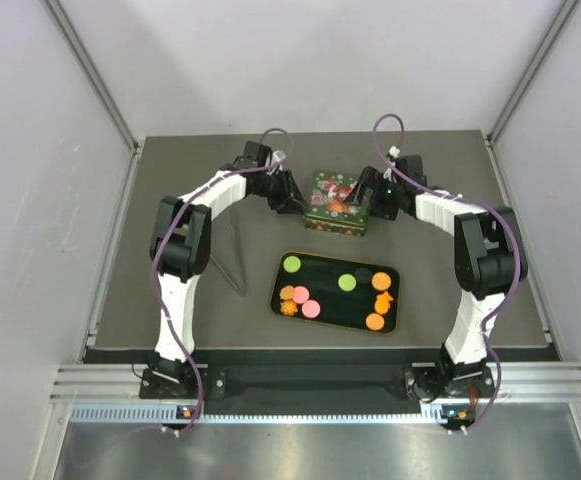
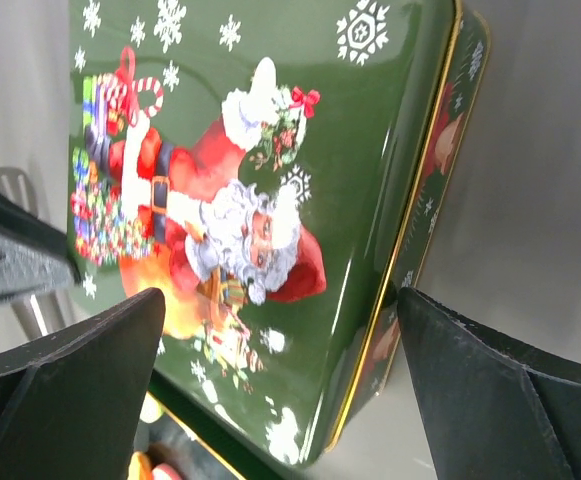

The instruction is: Pack the cookies

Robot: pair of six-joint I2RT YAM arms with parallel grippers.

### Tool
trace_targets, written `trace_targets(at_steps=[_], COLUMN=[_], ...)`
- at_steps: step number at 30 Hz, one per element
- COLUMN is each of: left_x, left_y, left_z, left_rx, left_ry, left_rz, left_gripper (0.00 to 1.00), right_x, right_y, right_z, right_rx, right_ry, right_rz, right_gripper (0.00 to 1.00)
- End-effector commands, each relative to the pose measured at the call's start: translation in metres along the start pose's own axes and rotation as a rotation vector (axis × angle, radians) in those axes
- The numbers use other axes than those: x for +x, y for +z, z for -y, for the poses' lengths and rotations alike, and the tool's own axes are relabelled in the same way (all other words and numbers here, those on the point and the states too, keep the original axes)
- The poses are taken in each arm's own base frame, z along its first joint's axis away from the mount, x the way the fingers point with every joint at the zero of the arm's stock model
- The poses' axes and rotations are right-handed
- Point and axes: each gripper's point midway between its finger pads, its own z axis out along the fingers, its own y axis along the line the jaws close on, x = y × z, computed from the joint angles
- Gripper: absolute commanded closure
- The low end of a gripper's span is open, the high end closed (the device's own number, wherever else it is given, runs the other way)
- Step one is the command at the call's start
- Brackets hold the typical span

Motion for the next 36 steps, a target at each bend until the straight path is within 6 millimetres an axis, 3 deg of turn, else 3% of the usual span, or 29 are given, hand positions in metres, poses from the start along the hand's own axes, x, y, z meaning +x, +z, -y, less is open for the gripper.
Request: trace_targets(at_steps=[1,5,9,15,21,24,28,32,36], left_x=[-0.017,-0.016,-0.01,0.007,0.007,-0.002,-0.018,-0.031,-0.037], left_y=[-0.021,-0.033,-0.032,-0.024,-0.034,-0.043,-0.059,-0.068,-0.079], left_z=[-0.018,-0.018,-0.027,-0.056,-0.077,-0.068,-0.038,-0.007,0.004], left_rx=[-0.088,-0.111,-0.135,-0.196,-0.278,-0.234,-0.136,-0.015,0.015], left_ry=[0.017,0.032,0.034,0.007,-0.005,0.002,0.054,0.1,0.101], left_rz=[0.085,0.1,0.085,0.045,0.109,0.171,0.241,0.273,0.277], left_gripper=[0.69,0.71,0.71,0.61,0.46,0.4,0.36,0.34,0.38], right_x=[-0.009,-0.009,-0.008,-0.01,-0.01,-0.009,-0.009,-0.01,-0.009], right_y=[-0.004,-0.002,0.0,-0.002,-0.001,-0.001,-0.001,0.0,0.0], right_z=[-0.013,-0.01,-0.009,-0.008,-0.005,-0.006,-0.006,-0.007,-0.006], right_rx=[-0.052,-0.047,-0.042,-0.03,-0.022,-0.025,-0.025,-0.029,-0.029], right_ry=[0.006,0.01,0.007,-0.004,-0.006,-0.008,-0.008,-0.008,-0.009], right_rz=[0.003,0.0,-0.002,0.006,0.006,0.003,0.003,0.002,0.0], right_gripper=[0.0,0.01,0.01,0.01,0.01,0.01,0.01,0.01,0.01])
